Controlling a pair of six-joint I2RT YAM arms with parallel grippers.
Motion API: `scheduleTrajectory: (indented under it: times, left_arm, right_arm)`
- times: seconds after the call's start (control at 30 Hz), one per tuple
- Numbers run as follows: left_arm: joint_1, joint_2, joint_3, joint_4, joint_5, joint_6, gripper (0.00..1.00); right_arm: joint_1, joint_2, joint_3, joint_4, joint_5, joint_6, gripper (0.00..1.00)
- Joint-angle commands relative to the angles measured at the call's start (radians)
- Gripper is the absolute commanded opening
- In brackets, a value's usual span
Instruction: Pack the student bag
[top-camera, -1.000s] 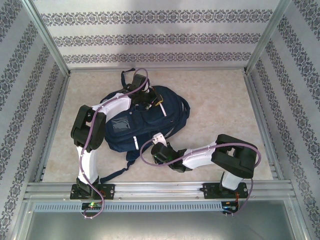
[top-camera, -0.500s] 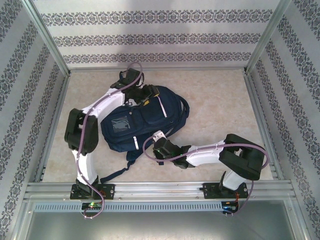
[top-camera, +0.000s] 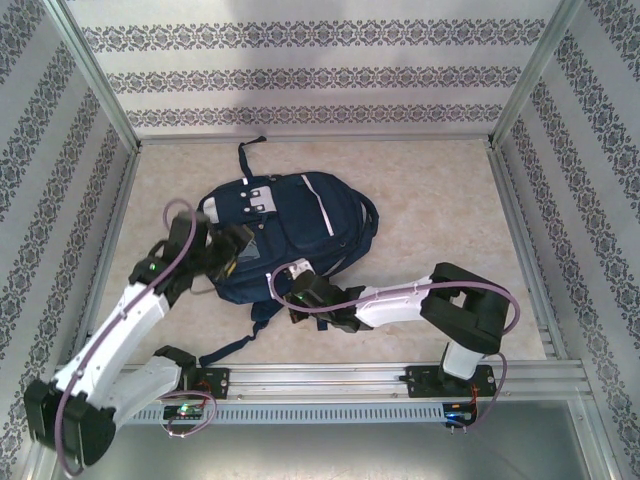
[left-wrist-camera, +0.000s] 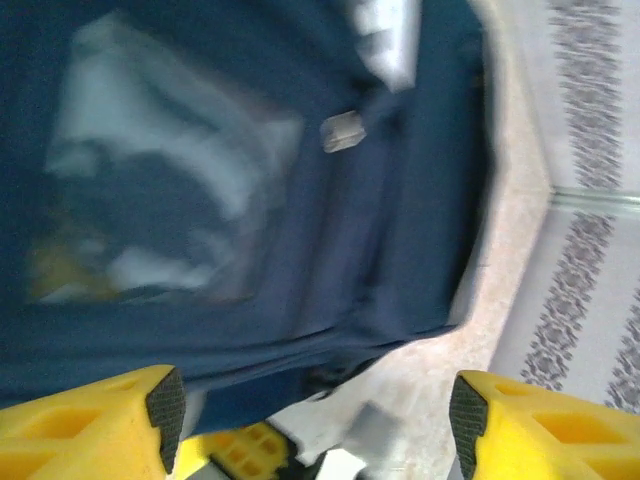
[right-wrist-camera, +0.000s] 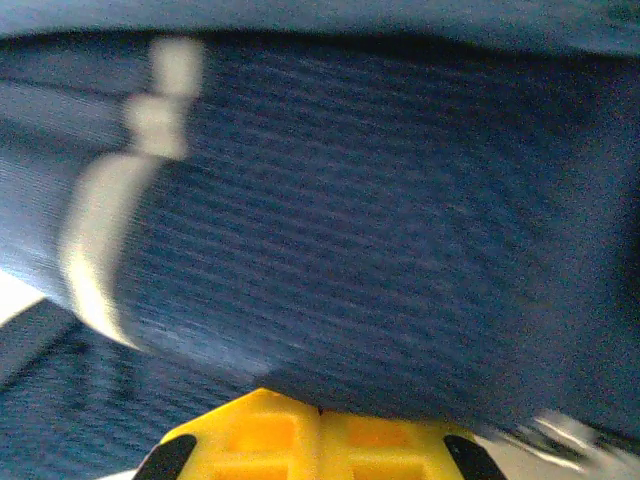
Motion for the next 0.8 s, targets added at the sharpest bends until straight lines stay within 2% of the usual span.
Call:
scheduleTrajectory:
  times: [0.0, 0.07, 0.13, 0.43, 0.57, 0.67, 0.77]
  left_arm:
    - [-0.001, -0.154, -0.162, -0.023, -0.019, -0.227, 0.69]
    - [-0.006, -0.245, -0.234, -0.022, -0.044, -0.257, 0.69]
    - [-0.012, -0.275, -0.283, -0.007, -0.036, -0.281, 0.67]
    - [-0.083, -0.235, -0.356, 0.116, -0.089, -0.323, 0.65]
    - [-0.150, -0.191, -0.366, 0.146, -0.143, -0.352, 0.66]
    - [-0.201, -0.159, -0.374, 0.176, -0.197, -0.372, 0.67]
    - [-0.219, -0.124, -0.373, 0.192, -0.235, -0.373, 0.67]
  right_arm:
    - [0.018, 0.013, 0.052, 0.061, -0.040, 0.049, 0.00]
    - [0.022, 0.016, 0.060, 0.061, -0.048, 0.049, 0.00]
    - [0.026, 0.019, 0.061, 0.056, -0.050, 0.049, 0.00]
    - [0.020, -0.030, 0.023, -0.028, 0.010, 0.018, 0.00]
    - [0.011, -0.127, -0.035, -0.061, 0.069, 0.011, 0.00]
    - [0.001, -0.233, -0.095, -0.068, 0.091, -0.022, 0.10]
    - [-0.016, -0.318, -0.148, -0.091, 0.115, -0.044, 0.27]
